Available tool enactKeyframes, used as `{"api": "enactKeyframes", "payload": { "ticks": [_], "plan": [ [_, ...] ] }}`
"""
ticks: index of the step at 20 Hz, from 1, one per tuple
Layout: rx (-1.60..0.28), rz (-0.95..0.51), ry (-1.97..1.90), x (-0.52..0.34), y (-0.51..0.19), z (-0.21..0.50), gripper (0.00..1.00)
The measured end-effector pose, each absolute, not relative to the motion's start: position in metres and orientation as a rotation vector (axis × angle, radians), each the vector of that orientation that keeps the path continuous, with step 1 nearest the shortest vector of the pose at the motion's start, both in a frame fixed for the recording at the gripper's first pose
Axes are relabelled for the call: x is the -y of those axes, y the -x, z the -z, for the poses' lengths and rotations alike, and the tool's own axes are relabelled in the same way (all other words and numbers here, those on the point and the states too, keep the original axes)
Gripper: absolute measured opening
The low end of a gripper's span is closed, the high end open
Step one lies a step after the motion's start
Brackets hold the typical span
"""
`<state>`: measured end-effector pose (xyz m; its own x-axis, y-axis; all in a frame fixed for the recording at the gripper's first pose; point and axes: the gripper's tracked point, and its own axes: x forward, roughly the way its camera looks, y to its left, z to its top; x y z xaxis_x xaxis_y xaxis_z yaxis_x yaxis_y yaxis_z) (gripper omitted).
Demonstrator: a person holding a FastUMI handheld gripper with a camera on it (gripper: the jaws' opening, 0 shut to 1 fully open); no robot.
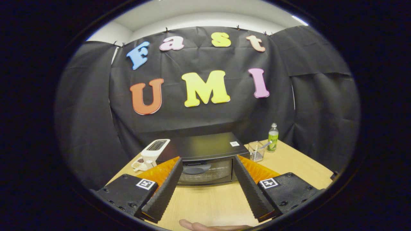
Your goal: Open the toaster oven, put the food inside, and close the toaster oven door.
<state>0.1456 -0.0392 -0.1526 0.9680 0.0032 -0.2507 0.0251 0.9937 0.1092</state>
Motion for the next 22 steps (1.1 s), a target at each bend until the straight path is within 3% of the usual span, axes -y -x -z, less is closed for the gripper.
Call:
{"api": "enactKeyframes", "payload": {
  "ticks": [8,22],
  "plan": [
    [-0.385,0.002,-0.080,0.039,-0.223,0.224,1.00],
    [-0.336,-0.023,-0.057,-0.003,-0.266,0.241,1.00]
  ]
}}
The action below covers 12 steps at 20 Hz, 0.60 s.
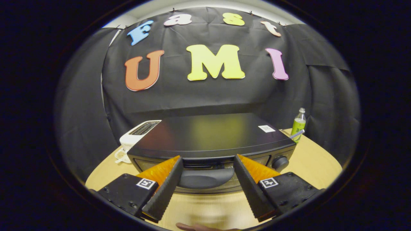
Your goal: Open the toaster oven, put the food inside, and close the toaster oven door.
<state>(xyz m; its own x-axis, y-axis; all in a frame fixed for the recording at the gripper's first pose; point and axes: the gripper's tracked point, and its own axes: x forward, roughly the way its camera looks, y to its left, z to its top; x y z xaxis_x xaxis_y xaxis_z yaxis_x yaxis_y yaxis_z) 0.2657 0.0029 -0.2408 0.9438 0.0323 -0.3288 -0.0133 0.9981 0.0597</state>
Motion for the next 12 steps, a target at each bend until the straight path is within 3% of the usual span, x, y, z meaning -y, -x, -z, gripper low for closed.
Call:
{"api": "enactKeyframes", "payload": {
  "ticks": [12],
  "plan": [
    [-0.396,-0.039,-0.093,-0.001,-0.207,0.261,1.00]
  ]
}}
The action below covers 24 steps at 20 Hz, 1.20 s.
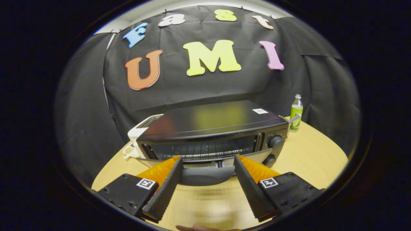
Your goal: Open the toaster oven, put the food inside, and close the toaster oven door.
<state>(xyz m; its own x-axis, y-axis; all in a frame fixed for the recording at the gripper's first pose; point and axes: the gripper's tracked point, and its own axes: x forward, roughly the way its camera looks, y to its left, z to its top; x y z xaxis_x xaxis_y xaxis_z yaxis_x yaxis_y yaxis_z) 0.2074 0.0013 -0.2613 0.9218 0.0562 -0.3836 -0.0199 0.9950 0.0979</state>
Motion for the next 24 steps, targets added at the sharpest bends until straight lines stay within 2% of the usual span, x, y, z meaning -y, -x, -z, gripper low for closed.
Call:
{"api": "enactKeyframes", "payload": {
  "ticks": [5,13,21,24],
  "plan": [
    [-0.451,-0.004,0.009,0.000,-0.168,0.290,1.00],
    [-0.566,-0.038,0.024,0.002,-0.130,0.341,1.00],
    [-0.612,-0.041,0.004,0.001,-0.117,0.345,1.00],
    [-0.608,-0.084,-0.006,-0.012,-0.109,0.333,1.00]
  ]
}}
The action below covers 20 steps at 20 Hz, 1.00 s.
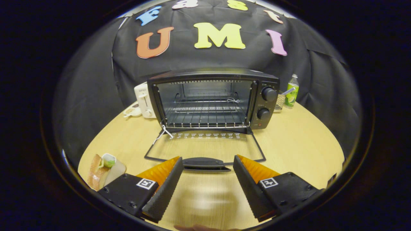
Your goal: Open the toaster oven, put the food inside, and close the toaster oven door.
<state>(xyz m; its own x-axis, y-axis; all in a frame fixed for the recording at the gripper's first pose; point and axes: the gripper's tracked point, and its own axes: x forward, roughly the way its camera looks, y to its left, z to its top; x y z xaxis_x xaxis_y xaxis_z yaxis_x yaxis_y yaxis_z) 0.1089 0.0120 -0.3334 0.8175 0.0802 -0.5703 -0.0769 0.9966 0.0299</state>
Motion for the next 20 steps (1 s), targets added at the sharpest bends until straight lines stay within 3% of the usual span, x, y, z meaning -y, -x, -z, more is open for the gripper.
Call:
{"api": "enactKeyframes", "payload": {
  "ticks": [6,13,20],
  "plan": [
    [-0.668,-0.290,-0.137,-0.068,-0.075,0.304,1.00],
    [-0.983,-0.598,-0.338,-0.157,-0.021,0.312,1.00],
    [-1.134,-0.684,-0.425,-0.193,-0.006,0.316,0.98]
  ]
}}
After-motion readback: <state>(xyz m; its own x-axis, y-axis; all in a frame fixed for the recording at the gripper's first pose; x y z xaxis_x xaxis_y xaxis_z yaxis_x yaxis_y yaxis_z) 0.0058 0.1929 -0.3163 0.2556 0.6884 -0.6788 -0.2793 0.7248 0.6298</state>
